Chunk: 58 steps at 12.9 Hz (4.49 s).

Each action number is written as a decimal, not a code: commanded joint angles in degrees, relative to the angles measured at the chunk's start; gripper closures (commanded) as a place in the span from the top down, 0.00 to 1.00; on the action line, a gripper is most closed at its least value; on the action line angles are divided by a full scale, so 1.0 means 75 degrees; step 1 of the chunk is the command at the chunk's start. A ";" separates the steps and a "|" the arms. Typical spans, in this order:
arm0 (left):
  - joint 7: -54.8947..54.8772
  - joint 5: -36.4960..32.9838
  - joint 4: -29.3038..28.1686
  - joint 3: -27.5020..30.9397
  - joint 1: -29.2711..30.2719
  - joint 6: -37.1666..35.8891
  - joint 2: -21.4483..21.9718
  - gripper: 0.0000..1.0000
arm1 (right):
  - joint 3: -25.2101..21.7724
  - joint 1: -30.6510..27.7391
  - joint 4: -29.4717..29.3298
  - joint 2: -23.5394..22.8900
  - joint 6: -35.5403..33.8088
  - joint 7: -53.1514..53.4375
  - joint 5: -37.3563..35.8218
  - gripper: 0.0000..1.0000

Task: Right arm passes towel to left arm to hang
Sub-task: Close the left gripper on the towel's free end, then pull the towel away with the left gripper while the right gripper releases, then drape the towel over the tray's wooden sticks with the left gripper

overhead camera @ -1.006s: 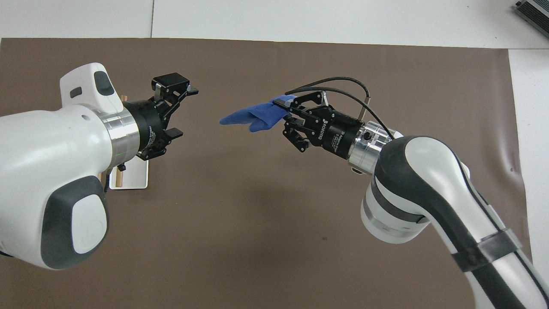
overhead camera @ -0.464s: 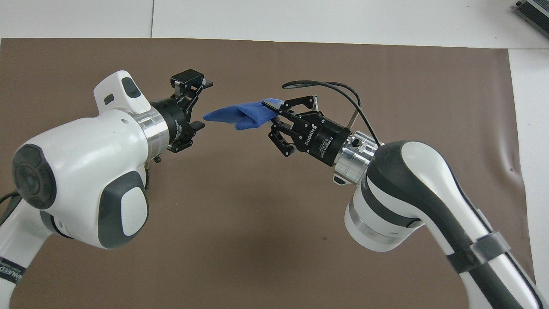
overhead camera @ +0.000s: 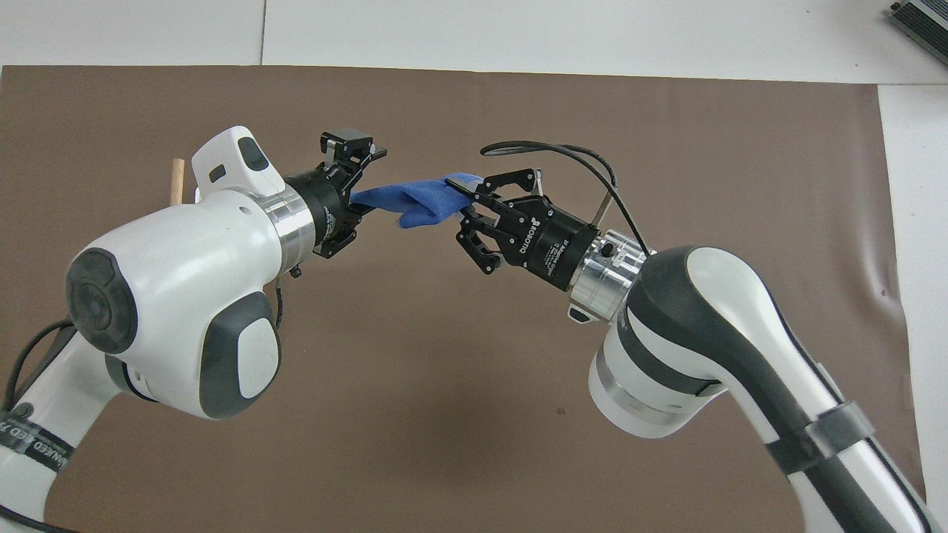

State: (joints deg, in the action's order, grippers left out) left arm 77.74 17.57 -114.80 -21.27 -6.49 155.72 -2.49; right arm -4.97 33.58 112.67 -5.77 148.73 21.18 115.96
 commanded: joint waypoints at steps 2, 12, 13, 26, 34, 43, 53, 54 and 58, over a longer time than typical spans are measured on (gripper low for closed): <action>-0.0123 0.0130 -0.0045 0.0059 -0.0060 0.0062 0.0051 0.05 | 0.0076 -0.0035 -0.0058 -0.0016 0.0173 -0.0082 0.0218 0.00; -0.1901 0.0119 -0.0092 0.0631 0.0608 -0.0336 0.0086 0.00 | 0.0064 -0.0105 0.0012 -0.0202 0.1144 -0.0961 -0.1391 1.00; -0.2125 0.0119 -0.0092 0.0854 0.0619 -0.0453 0.0098 0.00 | 0.0053 -0.0152 0.0023 -0.0273 0.1215 -0.0961 -0.2385 1.00; -0.3111 -0.0850 -0.0162 0.3563 0.0713 -0.1391 0.0192 0.00 | -0.0018 -0.2741 0.0084 -0.0285 -0.1733 -0.0973 -1.4225 1.00; -0.3135 -0.1838 -0.0337 0.3551 0.0596 -0.0936 -0.0324 0.00 | 0.0006 -0.3890 -0.1638 0.0546 -0.5401 -0.1183 -1.5203 1.00; -0.3170 -0.1838 -0.0420 0.3575 0.0690 -0.0700 -0.0324 0.94 | 0.0029 -0.4277 -0.2707 0.1027 -0.7773 -0.1781 -1.5743 1.00; -0.3252 -0.1862 0.2800 0.3389 0.0690 -0.4808 -0.0723 0.99 | 0.0029 -0.4254 -0.2472 0.1145 -0.7831 -0.1852 -1.5578 1.00; -0.3240 -0.1862 0.2919 0.3283 0.0690 -0.5161 -0.0560 0.99 | 0.0029 -0.4242 -0.2472 0.1145 -0.7808 -0.1840 -1.5578 1.00; -0.3928 -0.1862 0.3118 0.2966 0.0678 -0.6778 0.0015 0.98 | 0.0029 -0.4219 -0.2484 0.1145 -0.7854 -0.1840 -1.5578 1.00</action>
State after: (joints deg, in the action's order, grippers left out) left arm 51.76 4.69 -92.24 1.43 -1.24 110.41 -4.12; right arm -5.17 2.17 92.36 1.23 89.84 8.28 -1.06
